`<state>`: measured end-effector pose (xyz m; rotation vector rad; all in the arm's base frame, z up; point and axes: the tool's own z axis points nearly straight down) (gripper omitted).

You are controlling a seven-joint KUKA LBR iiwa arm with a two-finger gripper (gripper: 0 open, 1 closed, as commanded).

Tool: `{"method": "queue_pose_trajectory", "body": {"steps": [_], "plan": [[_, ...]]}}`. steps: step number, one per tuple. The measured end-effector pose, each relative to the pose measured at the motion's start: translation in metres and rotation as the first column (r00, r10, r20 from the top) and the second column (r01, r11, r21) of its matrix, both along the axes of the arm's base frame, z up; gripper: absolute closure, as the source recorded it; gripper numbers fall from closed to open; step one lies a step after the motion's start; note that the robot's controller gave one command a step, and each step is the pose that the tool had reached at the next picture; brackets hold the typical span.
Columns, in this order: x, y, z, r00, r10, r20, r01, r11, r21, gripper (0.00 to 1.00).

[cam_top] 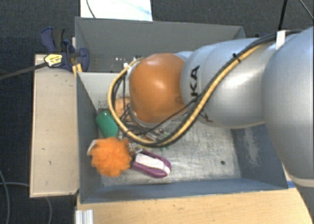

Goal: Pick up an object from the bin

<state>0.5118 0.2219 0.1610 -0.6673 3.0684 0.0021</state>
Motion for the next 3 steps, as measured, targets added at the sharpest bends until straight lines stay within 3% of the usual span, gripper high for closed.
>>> {"method": "queue_pose_trajectory", "body": {"steps": [1, 2, 3], "plan": [[0.0, 0.0, 0.0, 1.0, -0.003, 0.0, 0.003, 1.0, 0.0, 1.0], [-0.01, 0.001, -0.054, 1.0, 0.008, 0.007, -0.009, 1.0, 0.002, 1.0], [0.004, 0.009, 0.128, 1.0, 0.007, -0.001, -0.007, 1.0, -0.001, 1.0]]}}
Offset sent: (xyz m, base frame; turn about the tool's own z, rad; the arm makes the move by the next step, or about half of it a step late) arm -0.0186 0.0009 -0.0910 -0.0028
